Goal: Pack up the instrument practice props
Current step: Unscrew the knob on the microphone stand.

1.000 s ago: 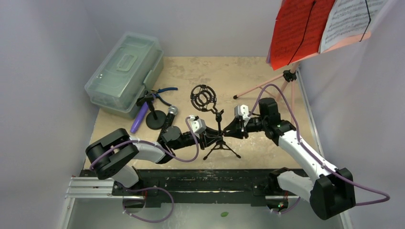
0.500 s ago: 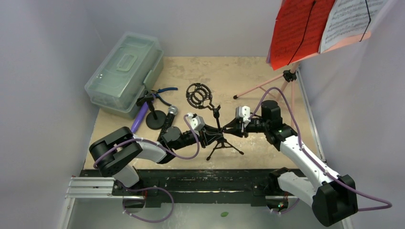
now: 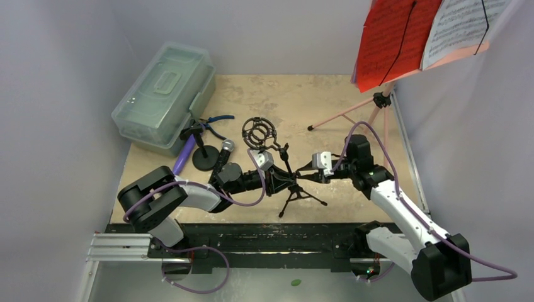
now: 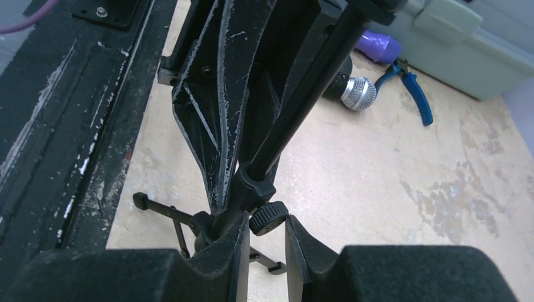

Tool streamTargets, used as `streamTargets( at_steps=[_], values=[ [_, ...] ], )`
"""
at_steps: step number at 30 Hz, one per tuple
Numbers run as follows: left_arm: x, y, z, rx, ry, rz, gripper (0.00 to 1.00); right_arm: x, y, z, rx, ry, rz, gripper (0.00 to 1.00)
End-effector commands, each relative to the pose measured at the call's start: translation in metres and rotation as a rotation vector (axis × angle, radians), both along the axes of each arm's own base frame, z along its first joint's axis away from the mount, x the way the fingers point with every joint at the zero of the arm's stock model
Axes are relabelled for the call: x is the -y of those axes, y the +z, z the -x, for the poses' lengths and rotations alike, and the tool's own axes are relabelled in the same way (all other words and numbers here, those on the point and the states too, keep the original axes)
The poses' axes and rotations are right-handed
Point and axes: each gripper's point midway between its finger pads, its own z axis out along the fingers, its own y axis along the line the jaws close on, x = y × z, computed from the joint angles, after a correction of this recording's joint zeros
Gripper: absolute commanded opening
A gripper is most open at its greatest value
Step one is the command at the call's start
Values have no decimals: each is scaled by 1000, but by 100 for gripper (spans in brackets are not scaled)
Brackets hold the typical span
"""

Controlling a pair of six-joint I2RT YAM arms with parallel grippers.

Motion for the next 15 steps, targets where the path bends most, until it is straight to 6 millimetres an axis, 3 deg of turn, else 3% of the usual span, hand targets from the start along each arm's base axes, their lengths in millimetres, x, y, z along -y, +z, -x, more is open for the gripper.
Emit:
streamTargets(
  at_steps=[1, 3, 6, 11, 15],
  values=[
    [5, 20, -10, -10, -9, 37, 0, -5, 6, 21, 51, 130, -29, 0],
    [5, 18, -11, 5, -9, 7, 0, -5, 3, 19, 45, 121, -20, 2],
    [5, 15, -15, 36, -2, -43, 0, -5, 1, 18, 19, 117, -15, 27],
    [4, 11, -24, 113, 14, -154, 0, -7, 6, 21, -46, 123, -36, 59],
    [4, 8, -28, 180, -2, -240, 0, -8, 13, 24, -119, 137, -56, 70]
  ],
)
